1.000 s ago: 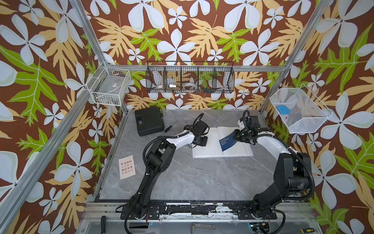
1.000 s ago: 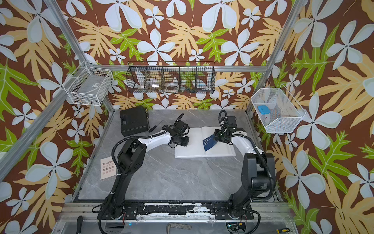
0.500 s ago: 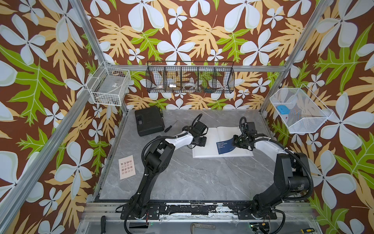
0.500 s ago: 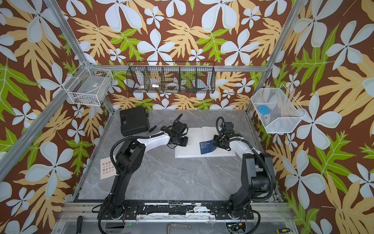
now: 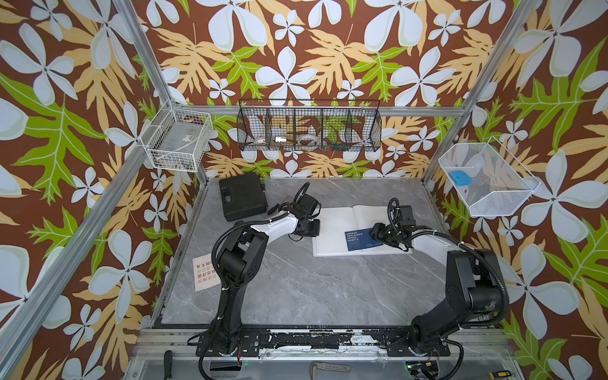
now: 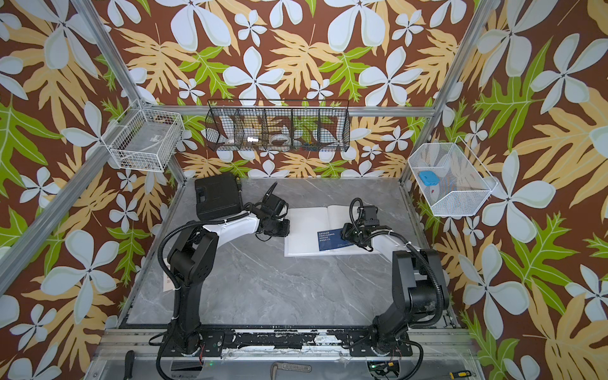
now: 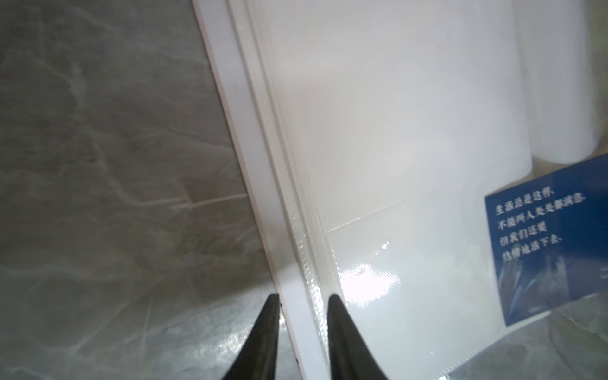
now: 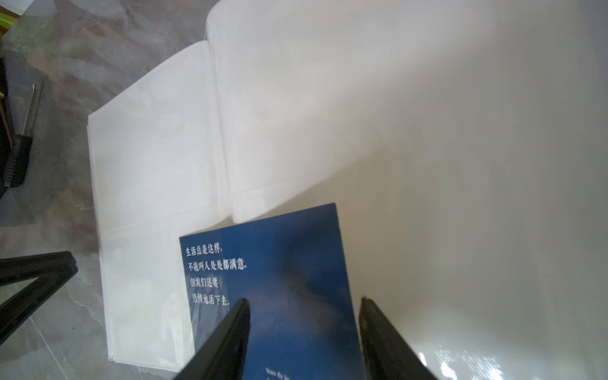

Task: Place the photos into the photo albums
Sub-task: Insert the photo into the photo album.

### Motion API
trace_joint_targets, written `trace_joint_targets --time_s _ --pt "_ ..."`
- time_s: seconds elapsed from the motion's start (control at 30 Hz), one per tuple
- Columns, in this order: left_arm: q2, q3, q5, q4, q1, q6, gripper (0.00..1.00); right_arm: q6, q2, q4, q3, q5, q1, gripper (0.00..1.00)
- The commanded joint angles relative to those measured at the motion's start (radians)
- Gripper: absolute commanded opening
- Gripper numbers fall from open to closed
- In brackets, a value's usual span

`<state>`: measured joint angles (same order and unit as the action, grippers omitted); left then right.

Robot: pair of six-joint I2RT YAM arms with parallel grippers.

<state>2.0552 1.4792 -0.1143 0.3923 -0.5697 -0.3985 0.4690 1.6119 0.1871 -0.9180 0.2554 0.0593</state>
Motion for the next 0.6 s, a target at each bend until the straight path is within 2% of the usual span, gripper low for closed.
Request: trace_joint_targets --time_s 0.0,0.07,0.27,0.57 --pt "-0.03 -0.031 -0.035 -0.028 0.014 -0.028 0.42 0.014 0.006 0.056 -0.033 -0.1 0.004 0.72" --pt "-0.044 -0.059 -0.058 -0.05 0.025 -0.047 0.48 0.001 0.027 0.092 -0.062 -0.155 0.029 0.79" --pt "-0.059 -0.135 -0.125 -0.118 0.048 -0.092 0.65 0.029 0.081 0.128 -0.11 -0.23 0.093 0.82" --pt "-0.051 -0.191 -0.158 -0.159 0.051 -0.104 0.7 0.046 0.163 0.147 -0.17 -0.227 0.172 0.84"
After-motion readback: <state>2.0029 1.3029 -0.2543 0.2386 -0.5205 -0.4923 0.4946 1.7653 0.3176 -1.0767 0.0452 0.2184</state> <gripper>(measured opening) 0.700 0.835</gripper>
